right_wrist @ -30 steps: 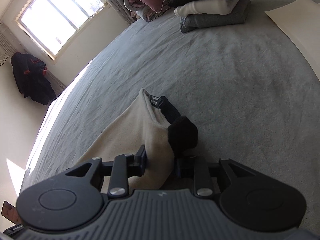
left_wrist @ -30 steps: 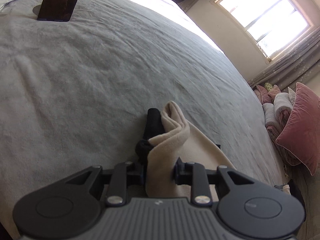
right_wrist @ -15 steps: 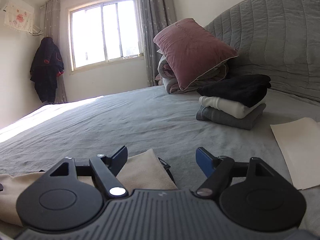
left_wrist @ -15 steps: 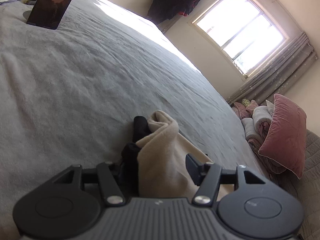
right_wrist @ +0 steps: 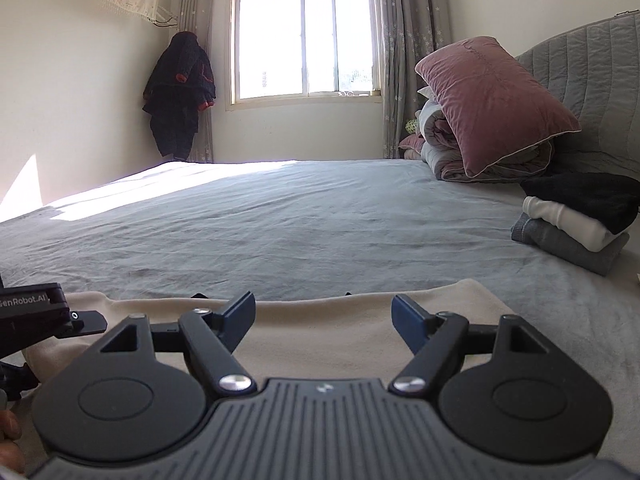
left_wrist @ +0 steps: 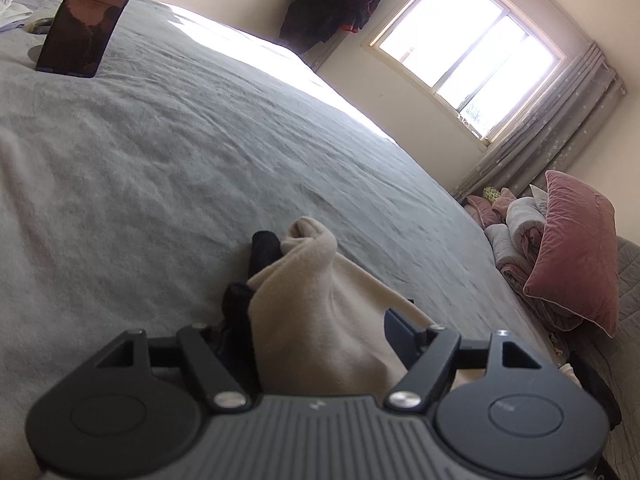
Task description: Fold clothes
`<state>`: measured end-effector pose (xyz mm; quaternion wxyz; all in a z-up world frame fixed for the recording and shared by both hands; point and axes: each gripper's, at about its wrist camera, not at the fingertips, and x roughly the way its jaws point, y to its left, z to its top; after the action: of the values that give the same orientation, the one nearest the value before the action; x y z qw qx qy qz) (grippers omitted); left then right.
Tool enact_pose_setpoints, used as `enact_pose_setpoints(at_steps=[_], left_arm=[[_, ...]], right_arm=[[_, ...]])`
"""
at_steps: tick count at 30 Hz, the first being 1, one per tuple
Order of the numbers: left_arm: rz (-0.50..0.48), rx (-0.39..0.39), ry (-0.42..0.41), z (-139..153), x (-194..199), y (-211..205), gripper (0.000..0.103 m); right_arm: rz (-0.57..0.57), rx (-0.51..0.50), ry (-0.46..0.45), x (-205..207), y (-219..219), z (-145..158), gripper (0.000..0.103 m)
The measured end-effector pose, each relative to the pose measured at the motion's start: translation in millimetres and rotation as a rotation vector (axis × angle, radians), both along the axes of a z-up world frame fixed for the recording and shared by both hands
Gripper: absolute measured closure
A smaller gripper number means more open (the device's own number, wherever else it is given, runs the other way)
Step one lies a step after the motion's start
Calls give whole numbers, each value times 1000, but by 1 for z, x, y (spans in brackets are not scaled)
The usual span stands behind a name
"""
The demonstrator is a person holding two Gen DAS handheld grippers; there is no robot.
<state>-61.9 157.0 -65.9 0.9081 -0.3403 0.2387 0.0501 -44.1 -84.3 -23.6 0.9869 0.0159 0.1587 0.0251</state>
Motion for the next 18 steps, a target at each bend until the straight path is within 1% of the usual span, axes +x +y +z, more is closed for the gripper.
enact_pose_setpoints(at_steps=[2,4,6,9,13,14,16,17,18], left_arm=[[-10,-11,-6,-1,-1,2,29],[-15,-24,-13,-3,-3,4,29],[-17,-30,-16,-3,-4,5,29],[-15,-33,-19,-3,-5,4,29],[-11,-30,-21,-3,-4,1,30],[-10,-29,-21,-3,-4,1,30],[-5,-27,-16,-3,-4,2,35],[-1,-28,-13,-3,-5,2,36],[1,-36,-13,-3,-5,3,37]], right_arm=[[60,-35,54,9,14,1,37],[100,-77,161,25,25,1,70],[100,-93,309,50,34,-5,84],[88,-79,369,77,36,-6,89],[69,-52,440,114,37,-10,89],[66,-44,435,121,37,-10,89],[58,-45,398,128,35,-8,89],[52,-44,378,130,33,-6,89],[49,-36,355,128,31,-3,83]])
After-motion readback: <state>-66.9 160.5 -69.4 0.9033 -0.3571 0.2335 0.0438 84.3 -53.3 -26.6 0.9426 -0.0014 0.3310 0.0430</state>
